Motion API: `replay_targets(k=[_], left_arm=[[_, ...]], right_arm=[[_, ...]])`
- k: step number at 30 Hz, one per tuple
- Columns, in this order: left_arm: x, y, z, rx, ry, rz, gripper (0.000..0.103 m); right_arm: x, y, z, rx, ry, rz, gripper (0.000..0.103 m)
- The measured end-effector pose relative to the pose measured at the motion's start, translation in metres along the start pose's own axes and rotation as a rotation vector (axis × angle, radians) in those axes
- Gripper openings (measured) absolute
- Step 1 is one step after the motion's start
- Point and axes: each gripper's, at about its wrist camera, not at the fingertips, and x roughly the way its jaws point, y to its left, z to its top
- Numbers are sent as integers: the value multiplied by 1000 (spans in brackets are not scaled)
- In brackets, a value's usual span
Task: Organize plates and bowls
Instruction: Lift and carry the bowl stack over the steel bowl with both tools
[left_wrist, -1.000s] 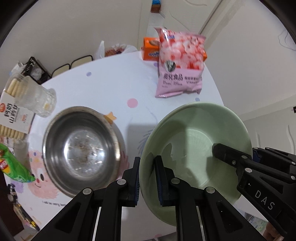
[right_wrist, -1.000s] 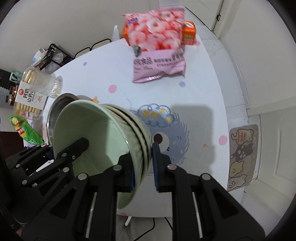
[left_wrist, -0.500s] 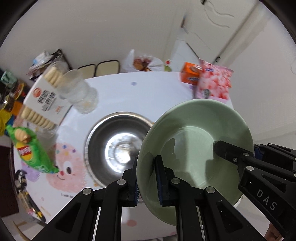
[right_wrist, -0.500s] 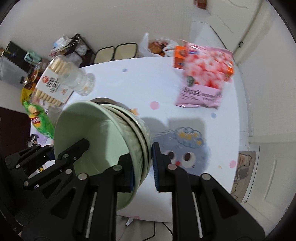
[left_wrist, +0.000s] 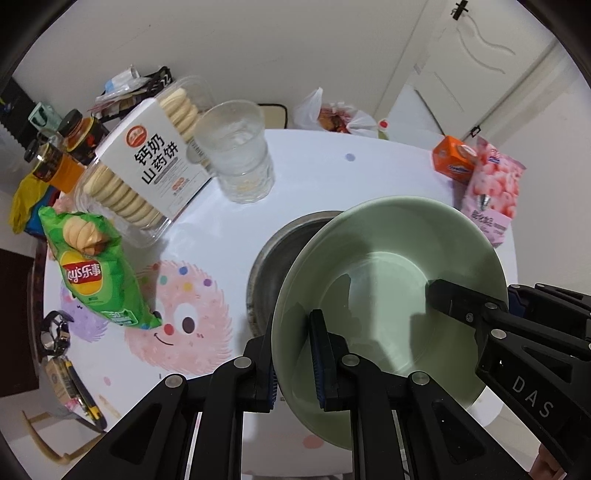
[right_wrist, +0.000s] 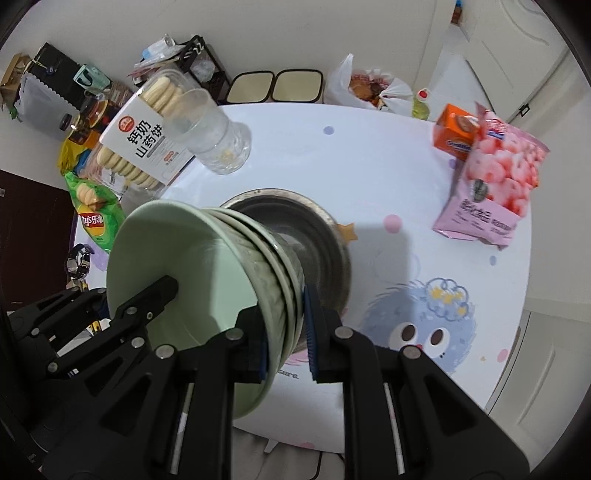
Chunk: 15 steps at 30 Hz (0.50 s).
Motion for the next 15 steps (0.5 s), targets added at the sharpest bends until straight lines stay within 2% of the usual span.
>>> replay_targets(k=[15], left_arm=[[43, 6, 3, 29, 76, -16, 14]], right_arm=[[40, -8, 1, 49, 81, -7, 18]])
